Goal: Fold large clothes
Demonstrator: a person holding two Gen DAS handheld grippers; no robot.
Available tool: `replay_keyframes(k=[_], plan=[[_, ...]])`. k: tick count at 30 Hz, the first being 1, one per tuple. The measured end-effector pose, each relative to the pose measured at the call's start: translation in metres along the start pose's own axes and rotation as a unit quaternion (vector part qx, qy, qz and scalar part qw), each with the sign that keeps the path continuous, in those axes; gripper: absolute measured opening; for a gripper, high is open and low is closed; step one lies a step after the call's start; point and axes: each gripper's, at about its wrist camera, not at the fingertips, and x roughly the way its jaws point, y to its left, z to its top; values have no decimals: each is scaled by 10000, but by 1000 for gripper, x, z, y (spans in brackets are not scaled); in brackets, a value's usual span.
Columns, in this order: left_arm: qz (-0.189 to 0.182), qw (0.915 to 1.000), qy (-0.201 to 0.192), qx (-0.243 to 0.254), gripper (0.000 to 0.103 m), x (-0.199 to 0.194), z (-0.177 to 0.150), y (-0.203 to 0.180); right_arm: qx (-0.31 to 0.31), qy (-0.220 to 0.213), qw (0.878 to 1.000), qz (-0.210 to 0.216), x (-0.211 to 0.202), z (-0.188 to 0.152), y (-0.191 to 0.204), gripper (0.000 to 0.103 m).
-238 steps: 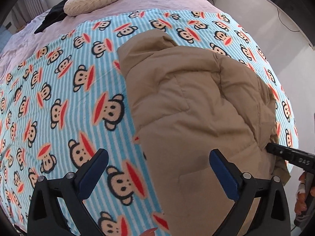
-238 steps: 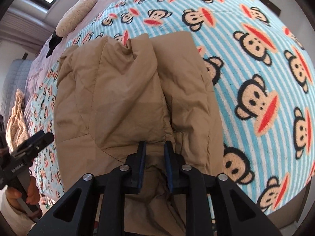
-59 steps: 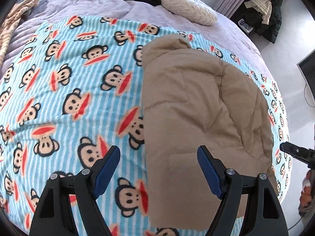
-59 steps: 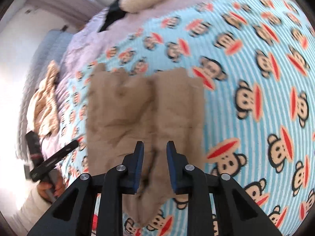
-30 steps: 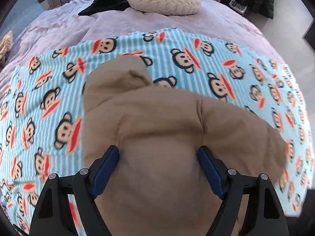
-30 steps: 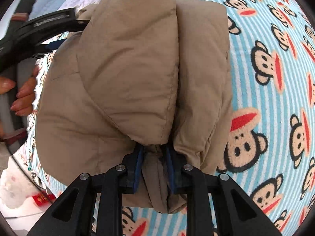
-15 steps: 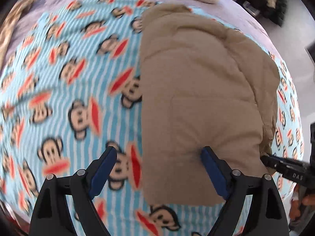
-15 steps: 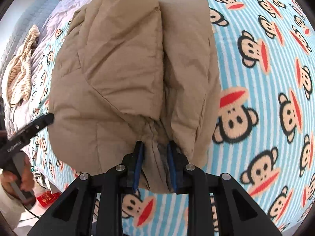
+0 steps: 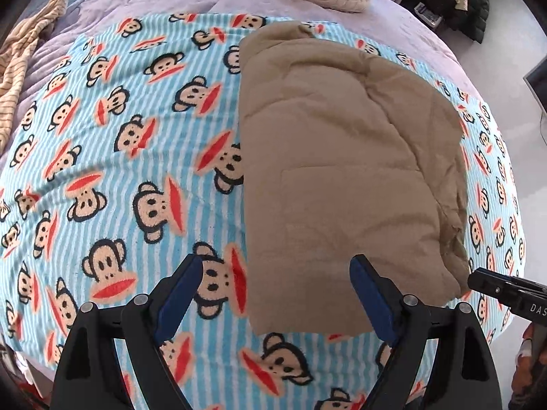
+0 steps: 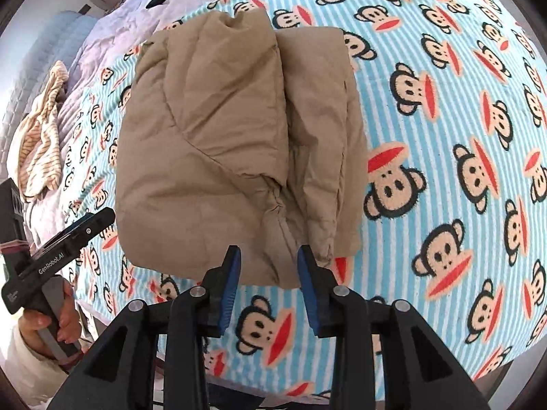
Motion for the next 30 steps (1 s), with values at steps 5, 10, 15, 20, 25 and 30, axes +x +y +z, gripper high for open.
replay_keyframes(k=[5,10,15,20,25,30], plan=[[77,9999,39,78,89,-7,-4,-5,30,-66,10000,61,-5,-6,9,44],[169,9998,-77,7,89,-16,-10,-5,-8,-88,9999,94,-5,-10,15,47],[250,9993,-252,141,103,-31,-20,-16,3,-187,9996,188,-13,-15,13,47],[479,9983,-295,177,103,-51,-32,-32,-11,-281,9992,284,-25,-21,11,53],[614,9961,-639,27,103,-78,-41,-42,-306,-534,9981,59,-47,-25,20,64],[790,9929,-866,-180,103,-105,-44,-45,-592,-1004,9931,-145,-80,-25,36,83]])
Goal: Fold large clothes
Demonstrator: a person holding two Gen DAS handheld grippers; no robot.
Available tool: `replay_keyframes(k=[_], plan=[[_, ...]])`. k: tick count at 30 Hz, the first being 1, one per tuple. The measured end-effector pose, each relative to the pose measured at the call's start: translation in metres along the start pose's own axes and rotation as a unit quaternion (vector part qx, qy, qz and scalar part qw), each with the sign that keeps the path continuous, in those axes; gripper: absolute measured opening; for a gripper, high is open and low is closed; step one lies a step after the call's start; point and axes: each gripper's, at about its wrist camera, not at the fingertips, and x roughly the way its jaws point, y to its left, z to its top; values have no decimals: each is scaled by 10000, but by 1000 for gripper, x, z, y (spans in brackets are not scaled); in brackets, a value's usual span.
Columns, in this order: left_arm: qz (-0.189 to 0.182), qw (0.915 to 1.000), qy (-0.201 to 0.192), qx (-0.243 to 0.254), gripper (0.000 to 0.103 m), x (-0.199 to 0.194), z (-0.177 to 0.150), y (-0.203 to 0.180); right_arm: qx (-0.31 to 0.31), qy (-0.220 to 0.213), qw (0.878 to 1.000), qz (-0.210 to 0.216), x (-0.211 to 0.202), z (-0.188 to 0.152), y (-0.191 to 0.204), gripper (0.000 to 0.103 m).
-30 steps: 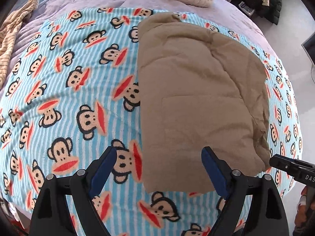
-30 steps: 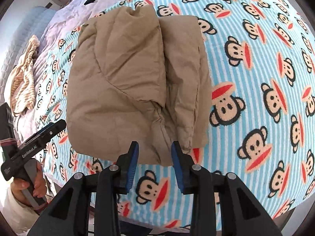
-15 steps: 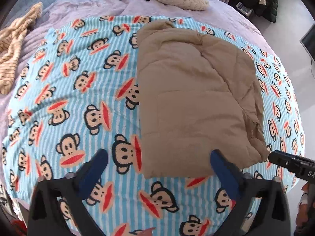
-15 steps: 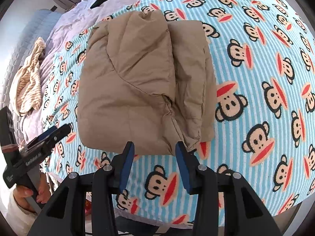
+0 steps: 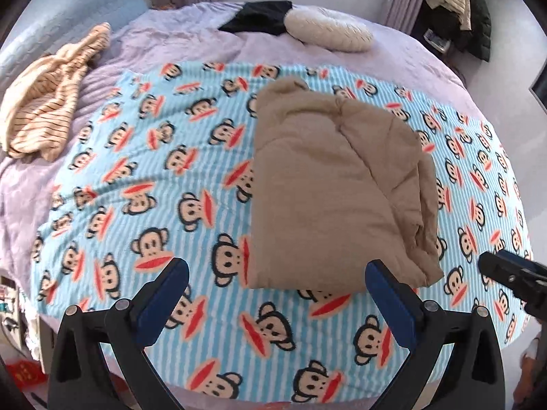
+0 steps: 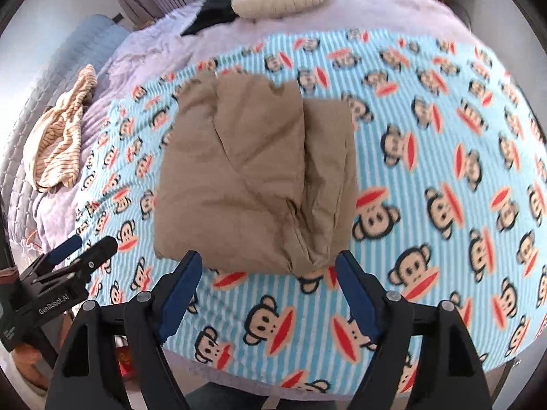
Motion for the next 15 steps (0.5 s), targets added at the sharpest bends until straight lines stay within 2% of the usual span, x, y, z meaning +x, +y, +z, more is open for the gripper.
replay_keyframes(k=[2,11,15], plan=[[52,9999,-96,-11,103,-12,1,-1,-75,-174,9998,-59,-13,3,5,88],[174,9985,-503,-137,103,-69,1,-10,-242,-1082,9935,-244,-66,4,19,90],[141,9975,-670,-192,103,-87,4,-10,-358,-1125,9926,-289,-79,3,26,90]])
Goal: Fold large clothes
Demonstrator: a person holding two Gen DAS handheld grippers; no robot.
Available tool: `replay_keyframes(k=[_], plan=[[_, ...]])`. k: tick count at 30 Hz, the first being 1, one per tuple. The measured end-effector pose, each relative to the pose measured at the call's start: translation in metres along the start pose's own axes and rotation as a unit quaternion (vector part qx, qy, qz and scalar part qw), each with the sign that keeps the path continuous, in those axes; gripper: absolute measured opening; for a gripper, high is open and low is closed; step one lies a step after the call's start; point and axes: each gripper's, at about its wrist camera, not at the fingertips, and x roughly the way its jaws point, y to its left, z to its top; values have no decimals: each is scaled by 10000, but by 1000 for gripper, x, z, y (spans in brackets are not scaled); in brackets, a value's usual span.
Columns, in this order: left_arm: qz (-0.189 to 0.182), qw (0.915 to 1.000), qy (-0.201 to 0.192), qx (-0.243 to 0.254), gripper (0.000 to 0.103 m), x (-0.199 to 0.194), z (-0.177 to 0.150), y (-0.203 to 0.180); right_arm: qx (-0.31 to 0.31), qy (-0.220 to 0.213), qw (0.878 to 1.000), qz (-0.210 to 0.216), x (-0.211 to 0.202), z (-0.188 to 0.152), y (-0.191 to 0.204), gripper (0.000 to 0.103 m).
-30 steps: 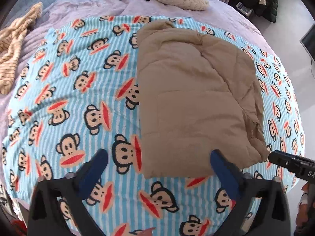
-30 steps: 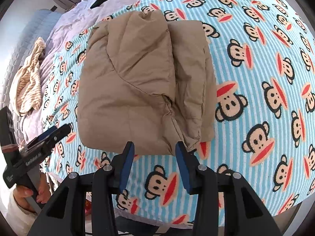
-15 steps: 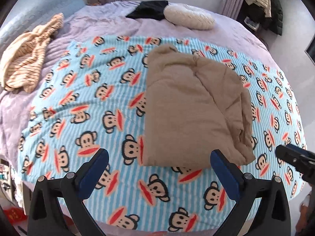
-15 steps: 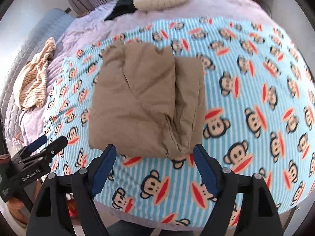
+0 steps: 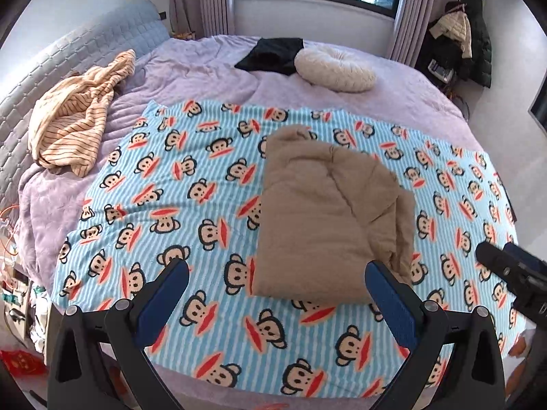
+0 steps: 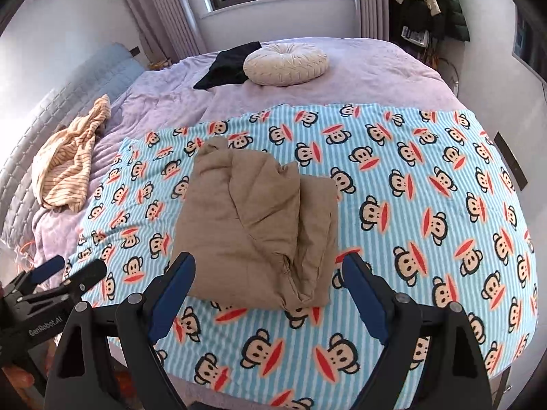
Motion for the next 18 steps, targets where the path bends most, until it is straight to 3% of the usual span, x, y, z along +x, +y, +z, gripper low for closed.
replay_keyframes(k=[5,18], plan=[[42,9999,-119,96,103,-13,12,2,-27,135,9998,-138,-9,5,8,90],[130,9993,-175,305,103,-20,34,25,244,-13,9984,-510,-13,23,31,90]])
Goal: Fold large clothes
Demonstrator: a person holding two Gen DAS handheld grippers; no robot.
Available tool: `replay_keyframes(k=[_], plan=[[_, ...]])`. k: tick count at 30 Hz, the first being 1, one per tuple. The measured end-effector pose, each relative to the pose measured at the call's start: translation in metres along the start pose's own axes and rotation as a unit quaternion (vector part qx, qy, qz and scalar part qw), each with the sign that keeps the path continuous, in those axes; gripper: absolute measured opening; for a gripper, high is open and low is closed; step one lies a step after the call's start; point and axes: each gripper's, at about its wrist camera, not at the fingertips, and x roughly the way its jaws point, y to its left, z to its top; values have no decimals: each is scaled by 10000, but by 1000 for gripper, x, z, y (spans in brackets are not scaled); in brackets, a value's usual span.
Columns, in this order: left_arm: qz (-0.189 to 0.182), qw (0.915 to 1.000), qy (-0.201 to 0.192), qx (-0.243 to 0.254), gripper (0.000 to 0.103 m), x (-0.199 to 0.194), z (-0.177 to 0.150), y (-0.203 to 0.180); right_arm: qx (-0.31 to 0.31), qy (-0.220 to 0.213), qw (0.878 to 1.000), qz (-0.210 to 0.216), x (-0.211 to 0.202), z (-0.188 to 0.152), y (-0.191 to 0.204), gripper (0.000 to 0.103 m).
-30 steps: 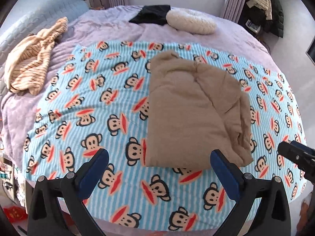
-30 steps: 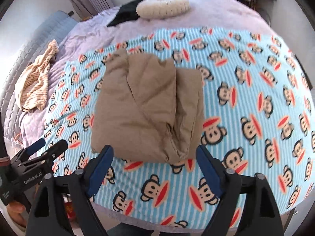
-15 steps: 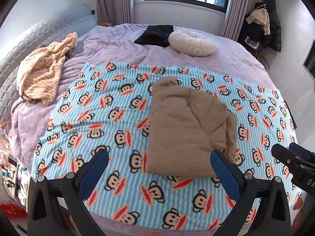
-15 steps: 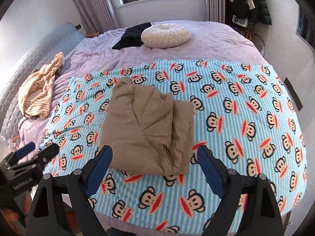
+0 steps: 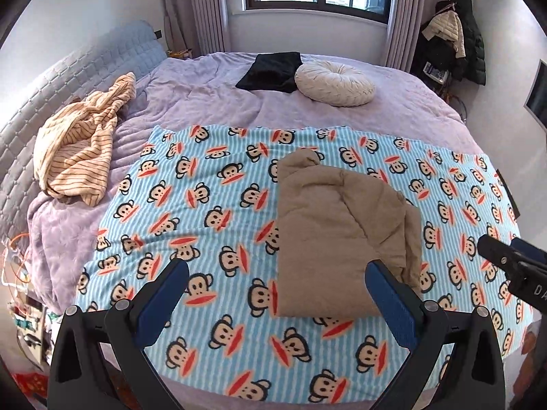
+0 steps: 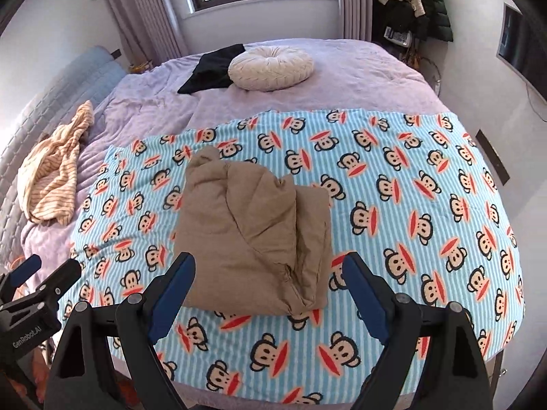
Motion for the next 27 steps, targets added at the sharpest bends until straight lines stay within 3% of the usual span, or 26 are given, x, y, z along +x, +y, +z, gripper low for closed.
replay_keyframes(k=[27], plan=[[-18,10000,-18,-33,103,3,13,9,-60,-12,9999,-152,0,9,10,90]])
